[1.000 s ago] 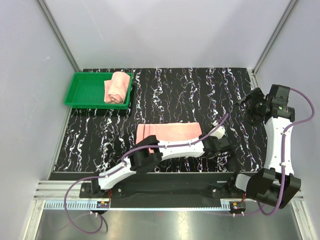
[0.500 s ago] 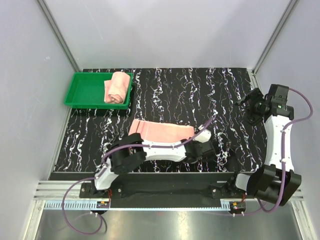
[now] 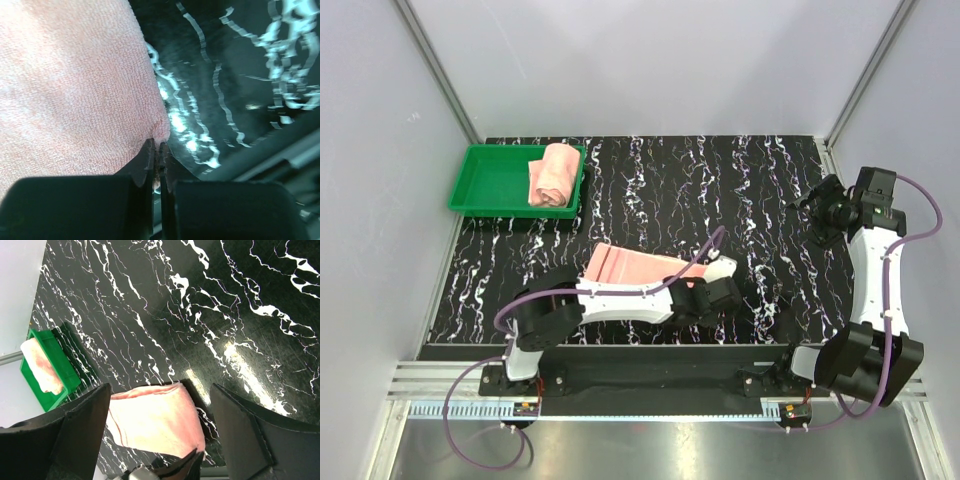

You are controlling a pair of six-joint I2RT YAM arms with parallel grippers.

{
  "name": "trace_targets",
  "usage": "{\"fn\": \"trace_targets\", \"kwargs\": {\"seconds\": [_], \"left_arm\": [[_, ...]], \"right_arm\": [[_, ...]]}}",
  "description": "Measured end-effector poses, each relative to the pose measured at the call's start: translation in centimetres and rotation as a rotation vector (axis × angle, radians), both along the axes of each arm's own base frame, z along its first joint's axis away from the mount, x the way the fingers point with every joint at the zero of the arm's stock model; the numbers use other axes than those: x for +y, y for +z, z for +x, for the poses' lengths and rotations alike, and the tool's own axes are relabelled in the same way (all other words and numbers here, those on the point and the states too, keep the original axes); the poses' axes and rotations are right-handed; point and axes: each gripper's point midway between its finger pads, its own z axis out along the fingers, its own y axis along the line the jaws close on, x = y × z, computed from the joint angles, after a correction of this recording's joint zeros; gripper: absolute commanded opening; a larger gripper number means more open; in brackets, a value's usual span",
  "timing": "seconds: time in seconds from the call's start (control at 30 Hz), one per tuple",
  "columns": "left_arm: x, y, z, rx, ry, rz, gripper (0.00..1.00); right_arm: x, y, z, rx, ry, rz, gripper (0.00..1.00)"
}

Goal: Roll the towels
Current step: Roll the towel

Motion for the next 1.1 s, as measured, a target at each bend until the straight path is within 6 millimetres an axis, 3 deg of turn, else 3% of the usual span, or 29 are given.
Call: {"fn": "trace_targets", "kwargs": {"seconds": [0.1, 0.3, 0.53, 1.1], "left_arm": [[-0.2, 1.2, -0.1, 0.021, 0.029, -0.067, 0.0], [1.8, 2.8, 0.4, 0.044, 0.123, -0.159, 0.0], [4.6, 3.1, 0.6, 0.049, 0.211, -0.205, 0.0], [8.2, 4.5, 1.3, 0.079, 0.406, -0.322, 0.0]], "right_arm": [[0.1, -0.1, 0.0, 0.005, 0.003, 0.006, 0.87], [0.3, -0.2, 0.1, 0.005, 0.012, 0.017, 0.87], [0.4, 0.0, 0.3, -0.006, 0.018, 0.023, 0.86], [0.7, -1.6, 0.5, 0.017, 0.03, 0.051, 0.85]]}}
